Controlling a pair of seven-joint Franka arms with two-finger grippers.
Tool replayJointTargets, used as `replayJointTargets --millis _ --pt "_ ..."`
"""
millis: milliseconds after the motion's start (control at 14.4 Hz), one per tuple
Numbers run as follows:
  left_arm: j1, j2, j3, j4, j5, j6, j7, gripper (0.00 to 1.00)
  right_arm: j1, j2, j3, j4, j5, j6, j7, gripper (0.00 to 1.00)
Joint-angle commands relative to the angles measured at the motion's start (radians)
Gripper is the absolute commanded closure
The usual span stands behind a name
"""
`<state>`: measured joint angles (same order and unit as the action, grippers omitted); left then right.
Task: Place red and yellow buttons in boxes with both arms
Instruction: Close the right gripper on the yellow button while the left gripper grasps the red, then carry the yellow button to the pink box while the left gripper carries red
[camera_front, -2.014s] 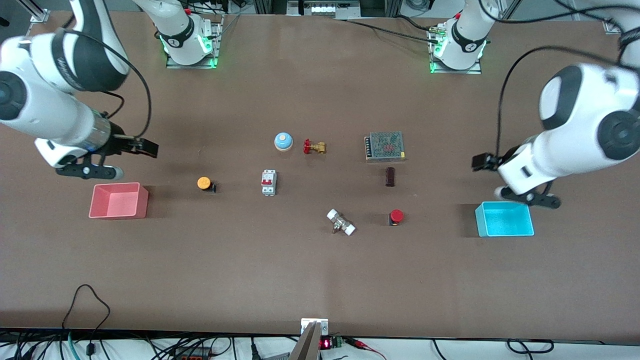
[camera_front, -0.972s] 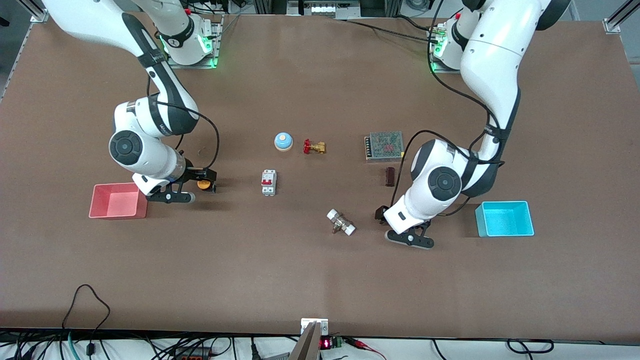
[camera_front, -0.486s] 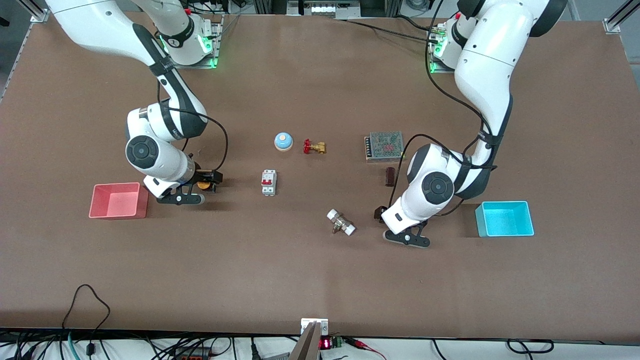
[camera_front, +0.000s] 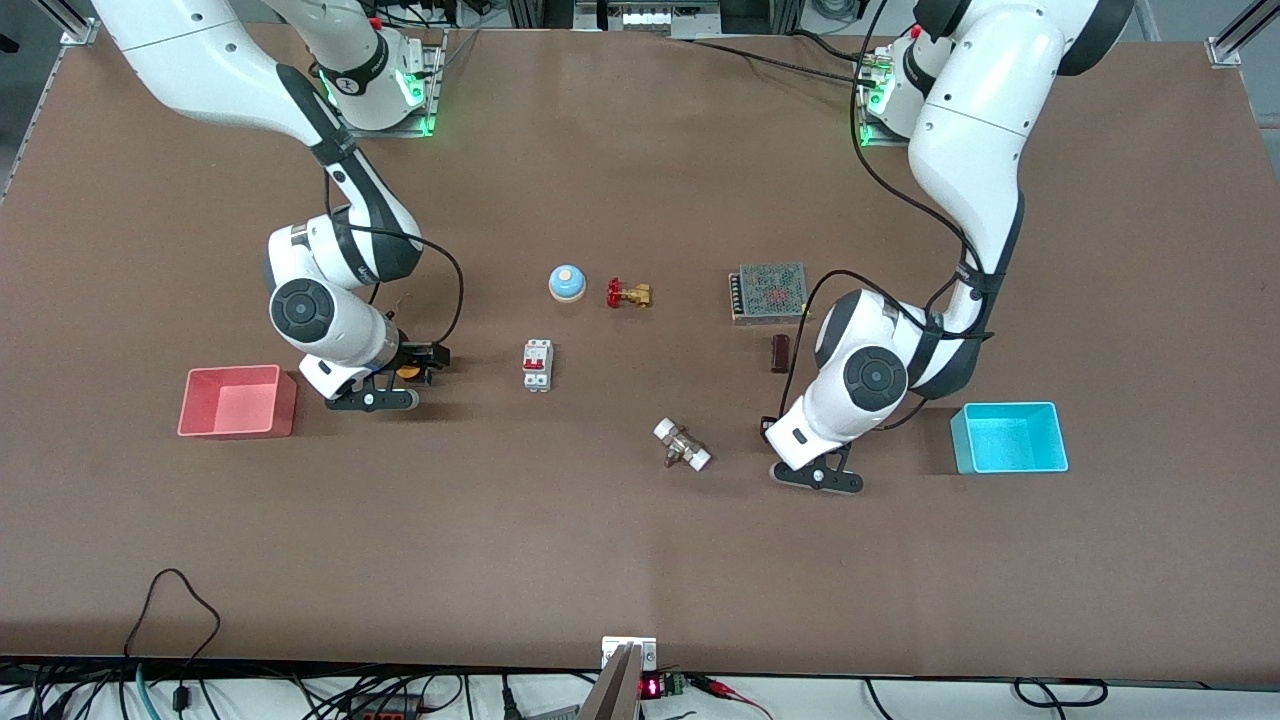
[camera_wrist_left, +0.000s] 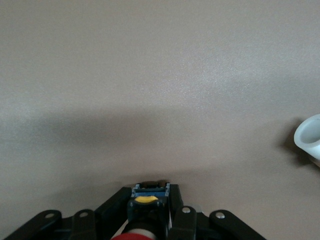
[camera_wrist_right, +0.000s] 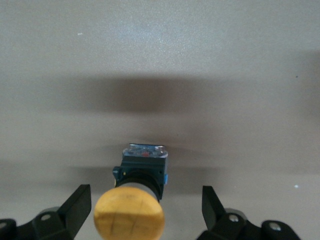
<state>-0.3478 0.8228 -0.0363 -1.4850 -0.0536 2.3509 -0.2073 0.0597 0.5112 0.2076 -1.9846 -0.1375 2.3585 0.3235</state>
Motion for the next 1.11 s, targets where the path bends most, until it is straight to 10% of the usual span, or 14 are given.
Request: replayJointTargets --millis 0,486,1042 --pt "0.004 -0.019 0.007 0.0 -0.002 -0.016 -0.004 0.9 0.003 -0.002 0.001 -0.013 -0.016 0.022 0.023 0.15" --pt "0.018 -0.125 0.13 0.109 0.038 -0.301 0.025 0.9 0.002 -0.002 0.001 -0.01 -0.016 0.021 0.023 0.86" --pt "0.19 -0.175 0.187 0.115 0.127 -0.463 0.242 0.88 -0.046 -0.094 -0.011 0.05 -0.008 -0.092 -0.006 0.98"
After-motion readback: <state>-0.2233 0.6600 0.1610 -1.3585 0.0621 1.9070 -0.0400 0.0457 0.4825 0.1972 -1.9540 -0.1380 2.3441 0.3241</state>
